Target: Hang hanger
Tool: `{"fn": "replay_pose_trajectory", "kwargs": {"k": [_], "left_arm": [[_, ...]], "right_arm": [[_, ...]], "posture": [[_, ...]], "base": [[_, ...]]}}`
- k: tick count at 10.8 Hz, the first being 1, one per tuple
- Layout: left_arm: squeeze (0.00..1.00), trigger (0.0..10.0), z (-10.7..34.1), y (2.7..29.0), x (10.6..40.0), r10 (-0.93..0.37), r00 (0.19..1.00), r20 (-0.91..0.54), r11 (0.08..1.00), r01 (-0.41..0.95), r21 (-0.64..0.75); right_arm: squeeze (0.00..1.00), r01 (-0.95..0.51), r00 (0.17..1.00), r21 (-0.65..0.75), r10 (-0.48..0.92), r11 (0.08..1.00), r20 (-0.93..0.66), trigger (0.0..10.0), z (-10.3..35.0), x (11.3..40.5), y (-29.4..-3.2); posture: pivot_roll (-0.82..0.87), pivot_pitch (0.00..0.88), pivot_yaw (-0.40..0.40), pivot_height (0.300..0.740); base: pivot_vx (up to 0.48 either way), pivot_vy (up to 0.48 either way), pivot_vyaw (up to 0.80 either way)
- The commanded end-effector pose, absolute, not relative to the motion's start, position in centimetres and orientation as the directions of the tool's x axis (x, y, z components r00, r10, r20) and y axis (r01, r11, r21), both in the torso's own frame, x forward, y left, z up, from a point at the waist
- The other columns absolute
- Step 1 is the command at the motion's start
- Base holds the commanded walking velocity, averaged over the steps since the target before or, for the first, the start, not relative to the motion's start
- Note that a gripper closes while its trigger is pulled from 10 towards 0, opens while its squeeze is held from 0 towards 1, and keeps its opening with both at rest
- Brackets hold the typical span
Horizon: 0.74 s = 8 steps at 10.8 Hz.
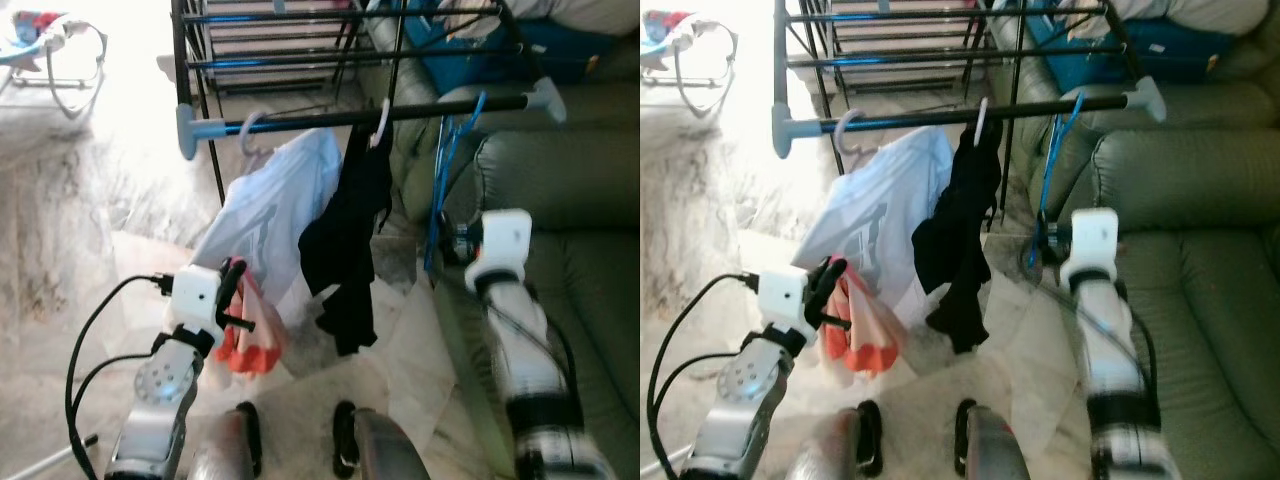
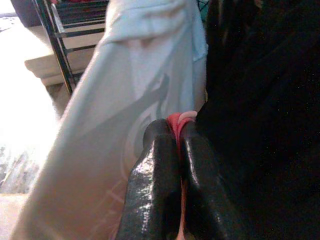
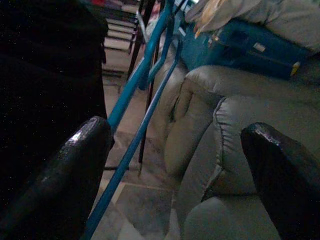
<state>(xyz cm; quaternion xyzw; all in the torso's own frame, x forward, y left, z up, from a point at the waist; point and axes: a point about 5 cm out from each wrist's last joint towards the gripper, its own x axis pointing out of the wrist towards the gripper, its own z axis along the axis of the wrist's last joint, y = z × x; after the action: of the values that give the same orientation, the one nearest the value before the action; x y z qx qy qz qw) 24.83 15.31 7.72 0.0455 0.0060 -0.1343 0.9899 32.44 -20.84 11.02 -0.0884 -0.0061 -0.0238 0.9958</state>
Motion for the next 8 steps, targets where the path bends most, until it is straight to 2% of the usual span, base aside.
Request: {"fn": "replay_pose_trajectory", "kwargs": {"k": [1, 3, 5, 8], "left_arm": [[0.0, 10.0, 8.0, 15.2, 24.6, -0.277, 0.961, -0.021, 0.956, 0.277, 0.093], [0.0, 10.0, 8.1, 15.2, 24.2, -0.284, 0.959, -0.022, 0.953, 0.285, 0.104], [0.0, 10.0, 8.1, 15.4, 24.0, -0.275, 0.961, -0.028, 0.955, 0.276, 0.105], [0.0, 10.0, 8.1, 14.9, 24.1, -0.296, 0.954, -0.038, 0.949, 0.298, 0.104]], "right_arm": [[0.0, 0.046, 0.999, -0.175, -0.05, 0.983, -0.018, 10.0, 10.5, 32.8, -21.0], [0.0, -0.007, 0.999, -0.184, 0.0, 0.983, -0.038, 10.0, 11.0, 34.9, -19.4], [0.0, -0.024, 0.998, -0.189, 0.011, 0.982, -0.067, 10.0, 10.9, 35.7, -18.8], [0.0, 0.102, 0.992, -0.22, -0.116, 0.97, -0.052, 10.0, 10.4, 35.1, -21.6]], "posture": [[0.01, 0.244, -0.068, 0.74], [0.04, 0.258, -0.072, 0.74], [0.05, 0.259, -0.074, 0.74], [0.04, 0.259, -0.062, 0.74]], "base": [[0.0, 0.0, 0.0], [0.0, 0.0, 0.0], [0.0, 0.0, 0.0], [0.0, 0.0, 0.0]]}}
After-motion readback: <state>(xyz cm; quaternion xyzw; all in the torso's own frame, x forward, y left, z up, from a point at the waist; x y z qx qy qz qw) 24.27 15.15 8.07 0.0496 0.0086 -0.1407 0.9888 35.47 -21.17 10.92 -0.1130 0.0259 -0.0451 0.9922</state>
